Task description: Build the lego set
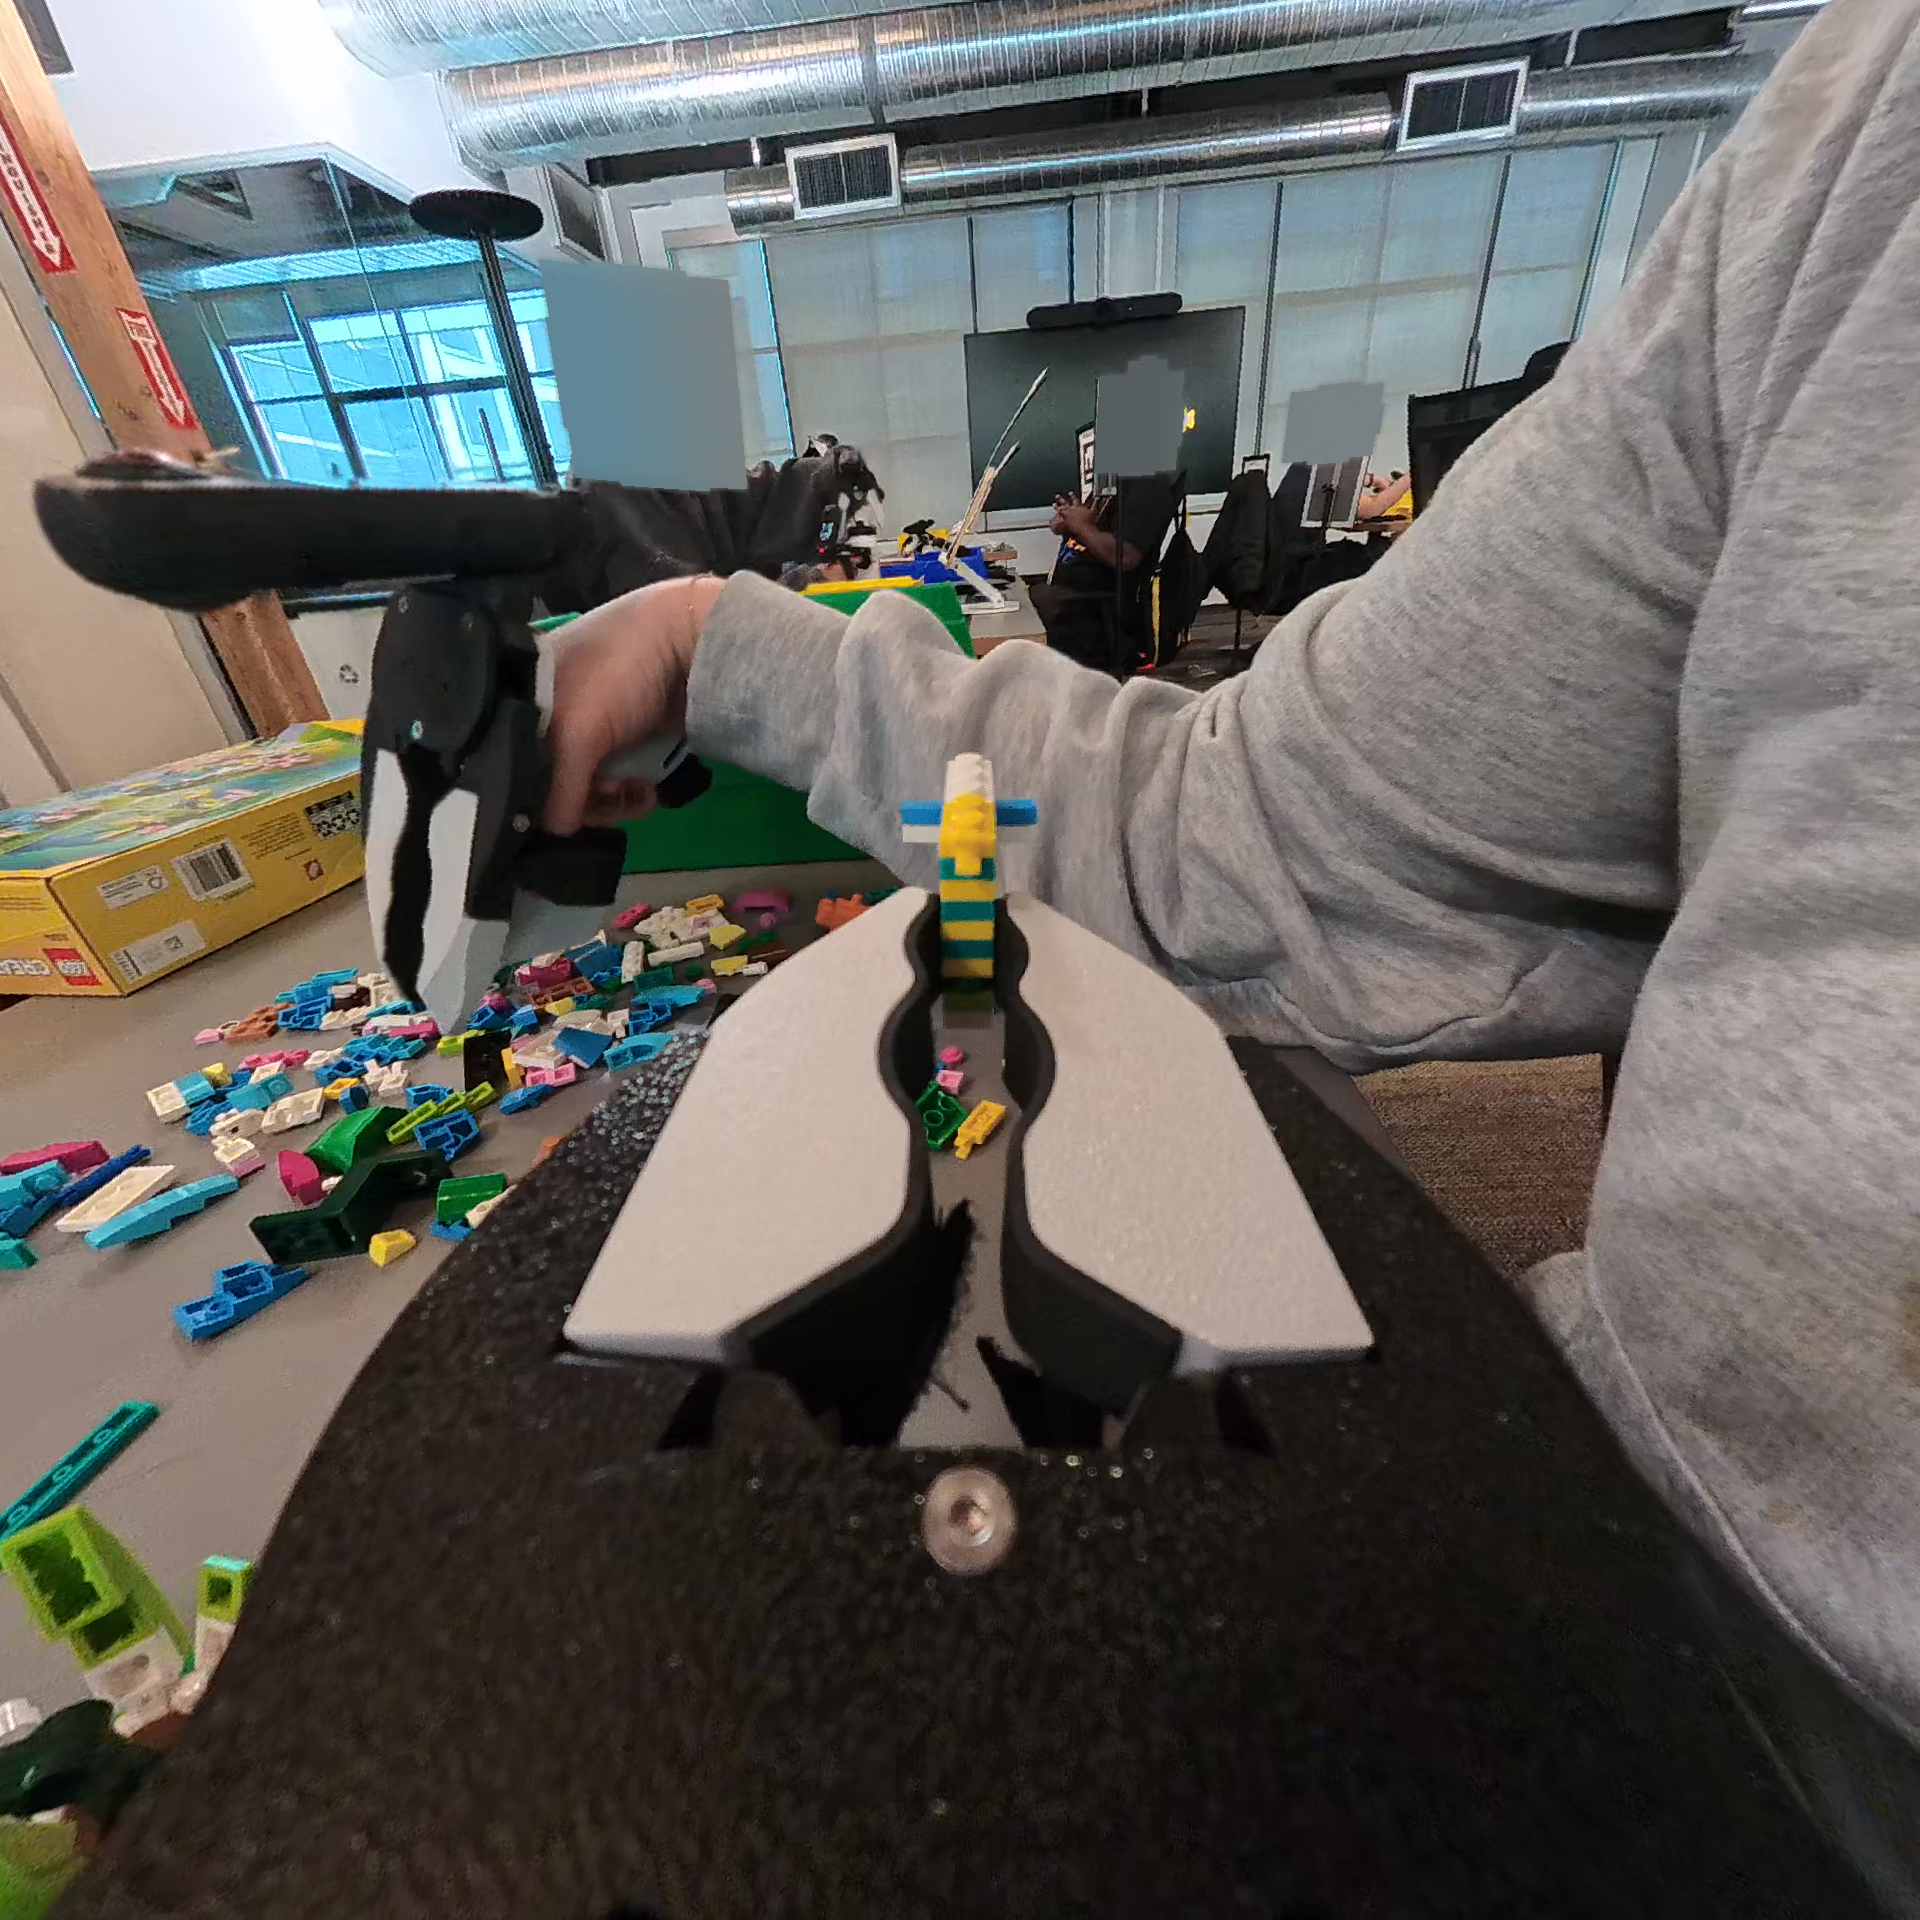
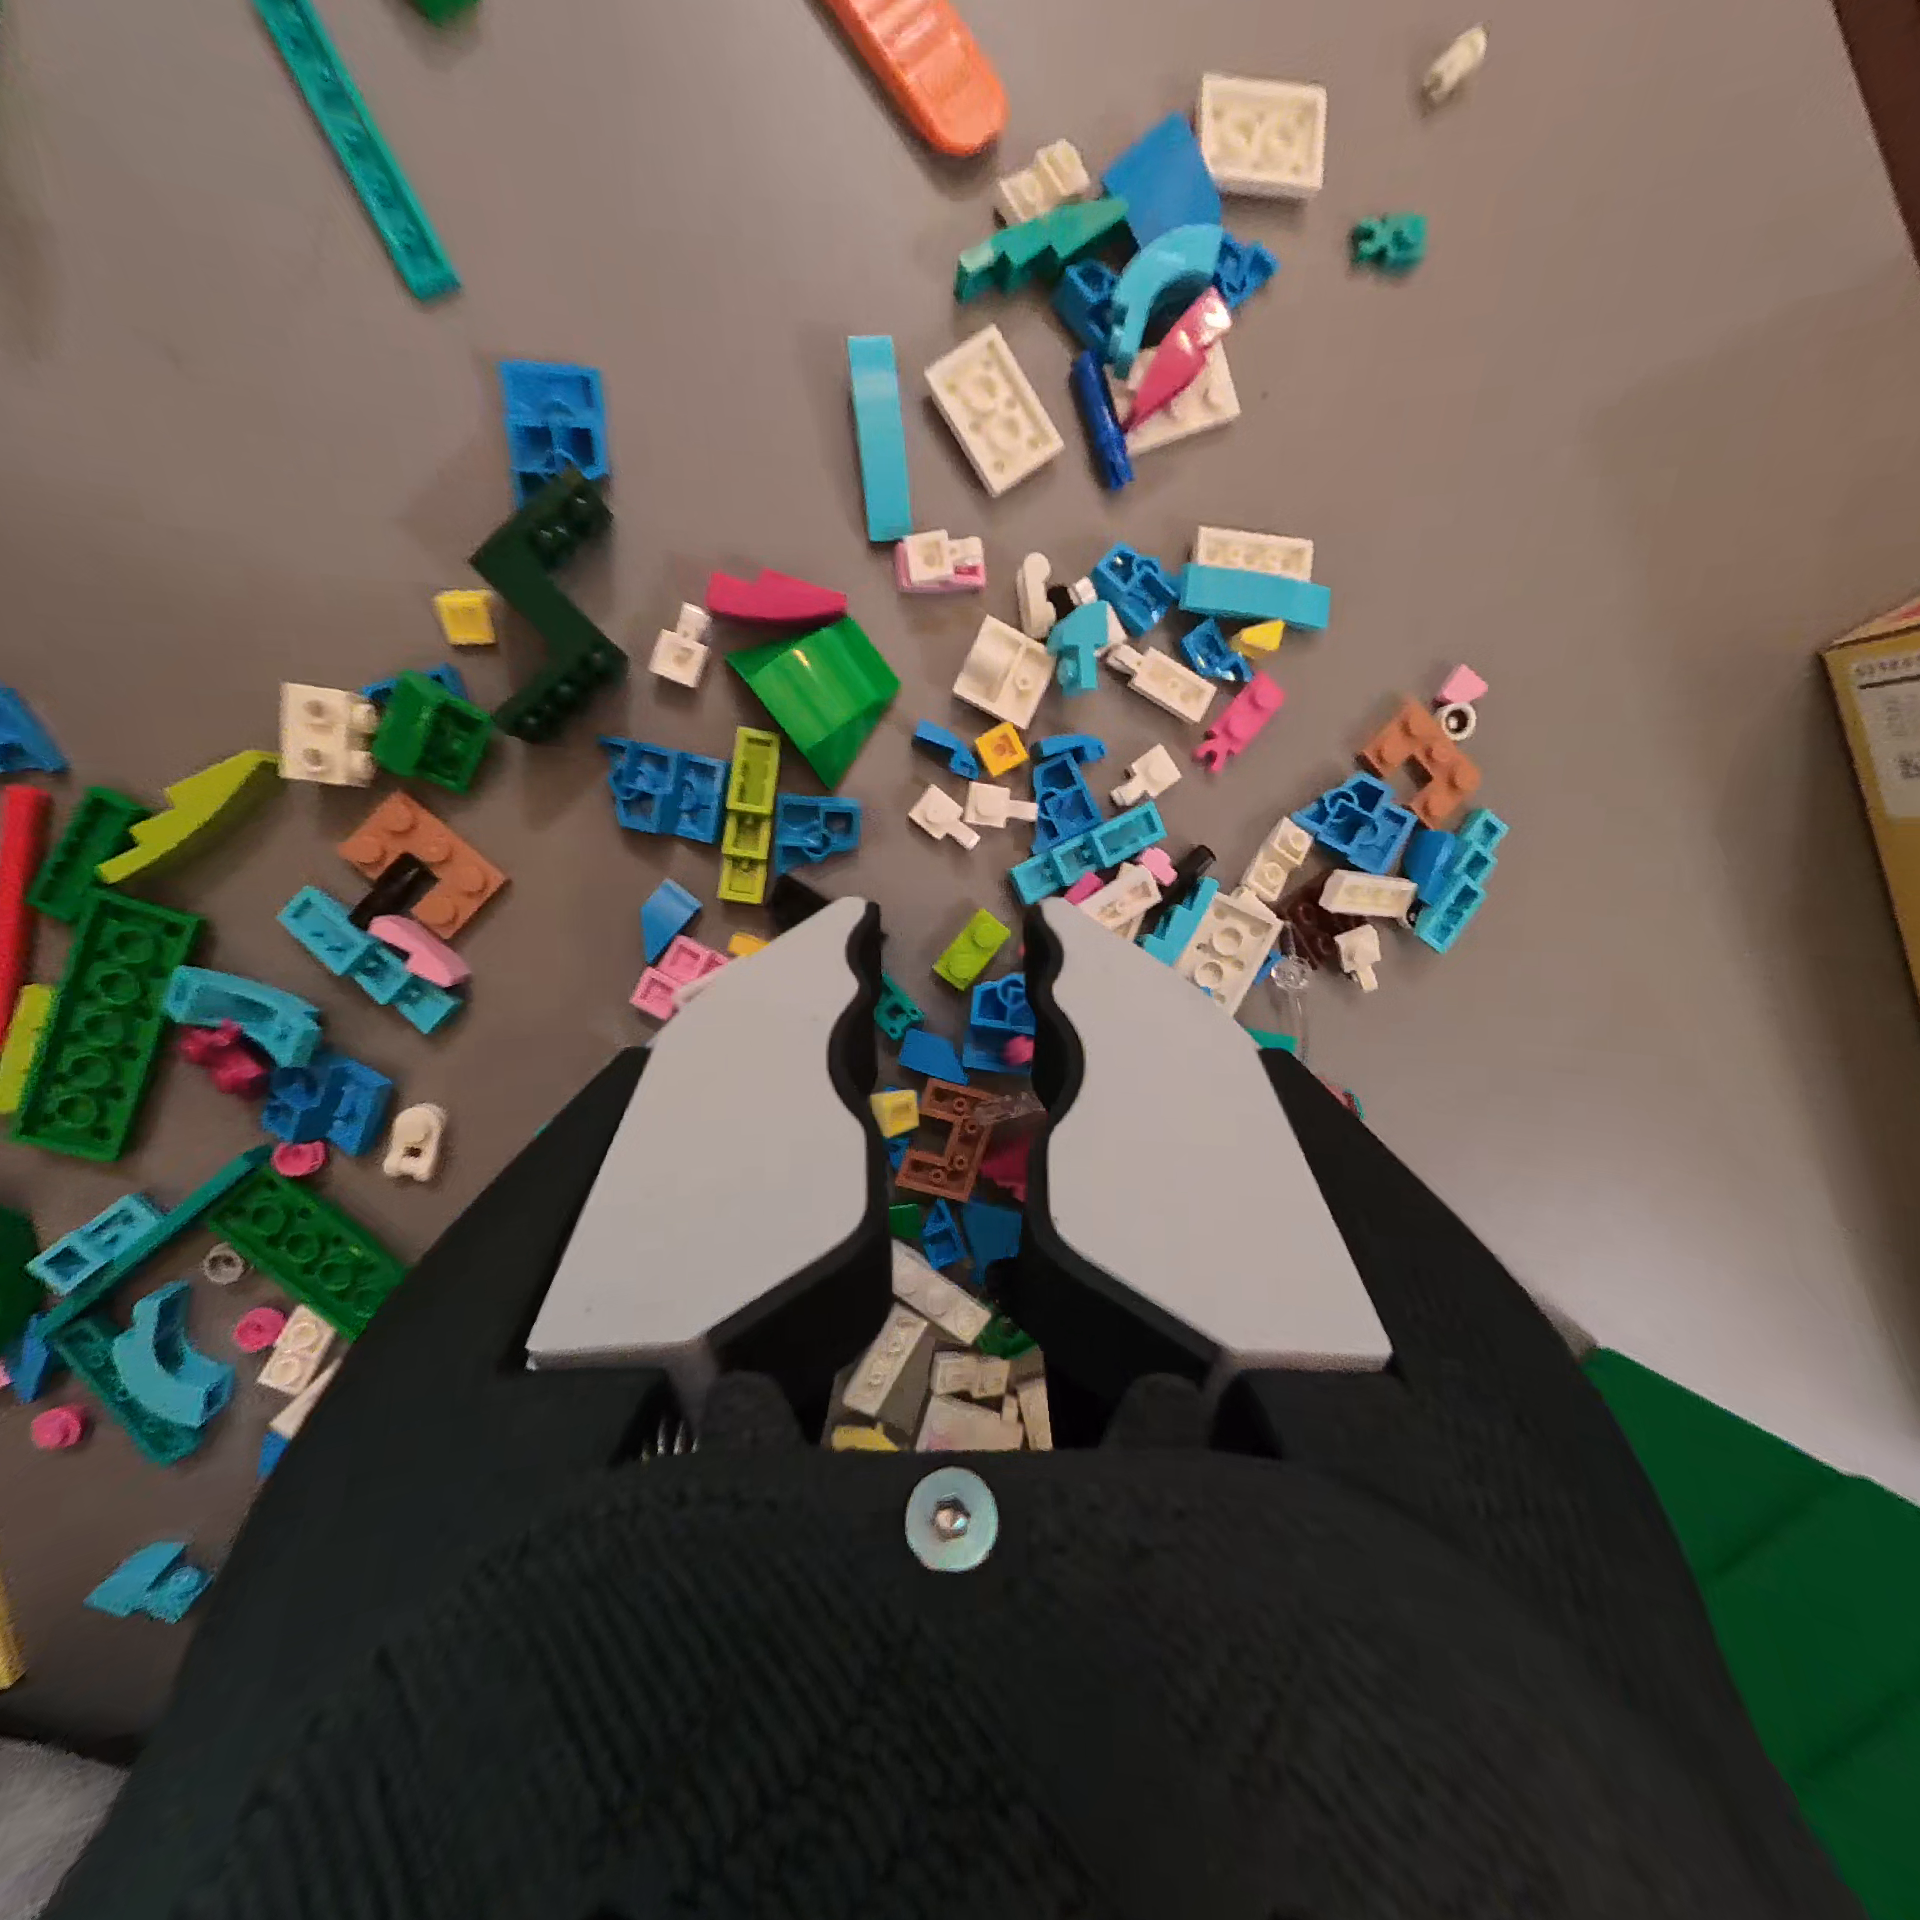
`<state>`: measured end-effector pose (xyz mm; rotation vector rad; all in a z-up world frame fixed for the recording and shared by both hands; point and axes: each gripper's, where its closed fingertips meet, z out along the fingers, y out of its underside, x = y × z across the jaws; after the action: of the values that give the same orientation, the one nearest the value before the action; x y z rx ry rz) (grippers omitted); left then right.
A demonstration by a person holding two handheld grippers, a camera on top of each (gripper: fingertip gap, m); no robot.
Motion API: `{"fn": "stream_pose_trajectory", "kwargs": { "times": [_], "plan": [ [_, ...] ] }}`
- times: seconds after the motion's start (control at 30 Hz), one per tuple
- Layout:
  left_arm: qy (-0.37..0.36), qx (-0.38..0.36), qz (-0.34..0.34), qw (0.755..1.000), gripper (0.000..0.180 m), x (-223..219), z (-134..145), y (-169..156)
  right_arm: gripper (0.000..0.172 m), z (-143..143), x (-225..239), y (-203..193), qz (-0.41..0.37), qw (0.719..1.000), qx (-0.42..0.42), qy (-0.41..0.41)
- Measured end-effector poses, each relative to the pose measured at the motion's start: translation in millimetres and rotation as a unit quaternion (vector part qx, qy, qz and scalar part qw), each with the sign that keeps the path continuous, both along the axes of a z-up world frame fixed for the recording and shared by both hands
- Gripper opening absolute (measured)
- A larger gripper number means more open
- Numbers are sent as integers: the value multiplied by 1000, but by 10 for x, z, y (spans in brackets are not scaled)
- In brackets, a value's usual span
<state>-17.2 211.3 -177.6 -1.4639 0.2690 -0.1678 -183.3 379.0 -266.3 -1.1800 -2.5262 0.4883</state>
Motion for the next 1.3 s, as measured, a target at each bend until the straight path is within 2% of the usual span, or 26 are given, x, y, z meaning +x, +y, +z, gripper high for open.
{"fn": "stream_pose_trajectory", "kwargs": {
  "times": [0.33,0.7,0.93,1.03,1.2,1.3],
  "plan": [
    [5,0,-2,1000,8,12,-3,2,17,-143,67,167,-71,996,-2,-53],
    [7,-1,-3,1000,8,26,-6,4,9,-165,51,130,-78,995,-12,-59],
    [7,-1,-4,1000,8,33,-6,3,4,-148,-14,-24,-43,998,-18,-43],
    [6,-1,-3,1000,8,35,-7,3,4,-68,-76,-109,-27,999,-18,-18],
    [4,0,-2,1000,8,31,-4,3,18,160,74,-390,21,995,-93,-19],
    [-3,0,-1,1000,8,18,2,2,27,69,153,-409,39,997,-43,-45]
  ]
}}
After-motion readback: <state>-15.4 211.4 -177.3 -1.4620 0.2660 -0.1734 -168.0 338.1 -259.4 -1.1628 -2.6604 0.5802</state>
